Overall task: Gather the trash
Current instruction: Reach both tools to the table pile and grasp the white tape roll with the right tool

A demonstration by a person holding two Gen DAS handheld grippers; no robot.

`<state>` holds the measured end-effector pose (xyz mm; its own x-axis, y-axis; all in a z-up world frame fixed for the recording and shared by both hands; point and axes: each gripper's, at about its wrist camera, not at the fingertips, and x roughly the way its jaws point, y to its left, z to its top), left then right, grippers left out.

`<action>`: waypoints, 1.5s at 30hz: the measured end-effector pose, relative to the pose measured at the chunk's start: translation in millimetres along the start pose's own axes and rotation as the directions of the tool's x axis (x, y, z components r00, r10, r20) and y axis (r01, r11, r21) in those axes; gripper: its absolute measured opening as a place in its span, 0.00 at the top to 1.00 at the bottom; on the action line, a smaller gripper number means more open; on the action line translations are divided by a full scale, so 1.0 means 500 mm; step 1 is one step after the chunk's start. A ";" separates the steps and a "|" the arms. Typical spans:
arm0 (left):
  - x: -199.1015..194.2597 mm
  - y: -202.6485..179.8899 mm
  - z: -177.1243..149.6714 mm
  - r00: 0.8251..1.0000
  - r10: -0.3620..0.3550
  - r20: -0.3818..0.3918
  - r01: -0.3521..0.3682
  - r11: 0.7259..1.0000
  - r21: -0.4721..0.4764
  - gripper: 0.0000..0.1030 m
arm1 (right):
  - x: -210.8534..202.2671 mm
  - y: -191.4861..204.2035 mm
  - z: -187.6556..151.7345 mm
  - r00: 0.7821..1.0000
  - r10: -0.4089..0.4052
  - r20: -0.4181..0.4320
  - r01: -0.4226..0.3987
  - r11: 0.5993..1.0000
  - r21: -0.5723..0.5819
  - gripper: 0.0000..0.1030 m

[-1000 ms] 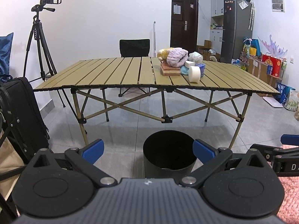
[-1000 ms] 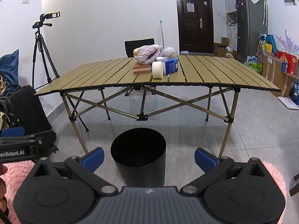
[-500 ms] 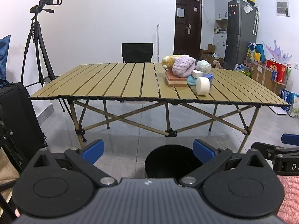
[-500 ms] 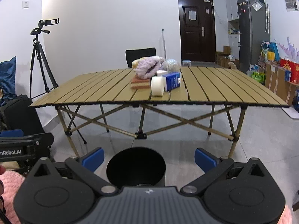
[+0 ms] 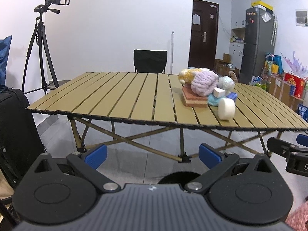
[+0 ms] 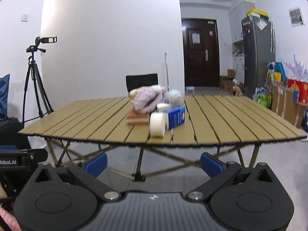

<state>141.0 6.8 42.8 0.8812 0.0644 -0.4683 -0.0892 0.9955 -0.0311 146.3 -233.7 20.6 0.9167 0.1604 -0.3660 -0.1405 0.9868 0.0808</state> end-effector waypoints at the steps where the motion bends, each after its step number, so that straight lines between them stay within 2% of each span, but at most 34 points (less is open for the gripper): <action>1: 0.010 0.001 0.005 1.000 0.005 0.003 -0.005 1.000 -0.003 0.00 | 0.012 -0.001 0.005 1.000 -0.006 0.009 0.006 1.000 -0.003 0.00; 6: 0.058 0.003 0.025 1.000 0.023 0.014 -0.023 1.000 -0.016 0.00 | 0.068 0.001 0.024 0.992 -0.033 0.118 0.036 0.999 -0.027 0.00; 9: 0.092 -0.002 0.035 1.000 0.025 0.008 -0.025 0.999 -0.022 0.00 | 0.110 0.001 0.032 0.988 -0.049 0.146 0.054 0.998 -0.030 0.00; 15: 0.151 -0.013 0.051 0.999 0.039 0.020 -0.039 0.999 -0.024 0.00 | 0.201 0.007 0.038 0.983 -0.108 0.149 0.117 0.992 -0.055 0.00; 19: 0.196 -0.015 0.064 0.999 0.047 0.005 -0.047 0.998 -0.029 0.00 | 0.269 -0.003 0.047 0.993 -0.071 0.094 0.074 0.997 -0.032 0.03; 22: 0.227 -0.012 0.071 0.999 0.050 0.002 -0.050 0.998 -0.031 0.00 | 0.317 -0.008 0.051 0.995 -0.075 0.073 0.078 0.997 -0.029 0.14; 26: 0.264 -0.007 0.082 0.999 0.054 -0.004 -0.054 0.998 -0.037 0.00 | 0.377 -0.010 0.053 0.996 -0.079 0.048 0.080 0.997 -0.024 0.17; 29: 0.289 0.000 0.090 0.999 0.044 -0.001 -0.044 0.998 -0.046 0.00 | 0.416 -0.010 0.051 0.996 -0.080 0.038 0.081 0.996 -0.036 0.27; 32: 0.308 0.009 0.099 1.000 0.014 0.009 -0.013 0.998 -0.062 0.00 | 0.446 -0.007 0.042 0.998 -0.067 0.011 0.067 0.996 -0.052 0.50; 33: 0.313 0.010 0.106 1.000 0.009 0.012 -0.008 0.998 -0.066 0.00 | 0.448 -0.005 0.039 0.999 -0.052 0.001 0.052 0.997 -0.054 0.64; 34: 0.318 0.011 0.112 1.000 0.004 0.015 -0.003 0.998 -0.070 0.00 | 0.454 -0.005 0.039 0.999 -0.034 -0.005 0.034 0.998 -0.053 0.73; 37: 0.330 0.006 0.132 1.000 -0.002 0.024 0.003 0.997 -0.072 0.00 | 0.465 -0.005 0.037 1.000 -0.007 -0.013 0.006 0.999 -0.041 0.72; 41: 0.341 -0.002 0.157 0.998 -0.049 0.033 0.051 0.996 -0.074 0.00 | 0.448 -0.021 0.038 0.999 0.036 0.005 -0.036 0.999 0.015 0.72; 45: 0.348 -0.030 0.178 0.997 -0.050 0.058 0.052 0.998 -0.031 0.00 | 0.425 -0.042 0.048 0.999 0.021 0.047 -0.023 0.999 0.047 0.72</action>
<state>336.9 9.0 40.5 0.9100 0.0187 -0.4142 -0.0578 0.9949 -0.0821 353.3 -221.0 -36.6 0.9301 0.1798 -0.3204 -0.1440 0.9807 0.1323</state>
